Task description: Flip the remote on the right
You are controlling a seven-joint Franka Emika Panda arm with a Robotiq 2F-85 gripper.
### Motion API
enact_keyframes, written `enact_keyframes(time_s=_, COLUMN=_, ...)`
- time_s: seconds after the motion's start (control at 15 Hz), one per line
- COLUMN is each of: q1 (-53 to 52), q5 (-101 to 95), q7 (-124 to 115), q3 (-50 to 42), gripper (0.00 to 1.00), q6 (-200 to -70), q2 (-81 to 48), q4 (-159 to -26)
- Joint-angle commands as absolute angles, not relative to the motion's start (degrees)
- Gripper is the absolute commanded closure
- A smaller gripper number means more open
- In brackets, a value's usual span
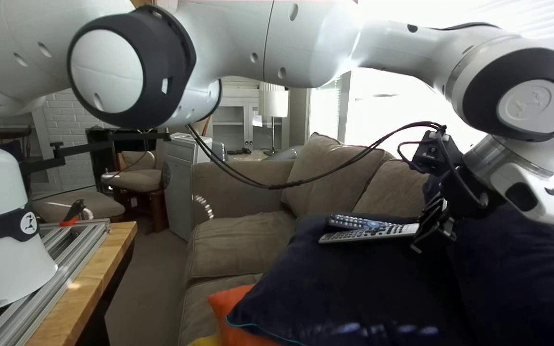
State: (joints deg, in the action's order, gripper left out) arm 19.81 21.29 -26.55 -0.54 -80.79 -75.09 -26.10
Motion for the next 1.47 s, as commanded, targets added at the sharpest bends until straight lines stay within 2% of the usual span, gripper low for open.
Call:
enact_keyframes(time_s=0.0, q1=18.51, q5=19.07, q7=-26.83, q3=0.57, gripper=0.69, q6=-86.47, q2=-76.09, q4=-24.98)
enact_keyframes(time_s=0.53, q1=16.58, q5=15.29, q7=-26.88, q3=-0.24, gripper=0.68, q6=-92.62, q2=-76.33, q4=-25.03)
enact_keyframes(time_s=0.6, q1=16.65, q5=15.37, q7=-27.30, q3=-0.05, gripper=0.20, q6=-92.59, q2=-76.18, q4=-25.13)
enact_keyframes(time_s=0.73, q1=16.61, q5=15.65, q7=-28.41, q3=0.21, gripper=0.22, q6=-92.12, q2=-75.22, q4=-25.42)
enact_keyframes(time_s=0.93, q1=16.77, q5=16.13, q7=-28.98, q3=0.90, gripper=0.01, q6=-89.99, q2=-72.23, q4=-26.35)
enact_keyframes(time_s=1.4, q1=17.36, q5=17.56, q7=-33.26, q3=2.17, gripper=0.00, q6=-85.44, q2=-62.12, q4=-27.72)
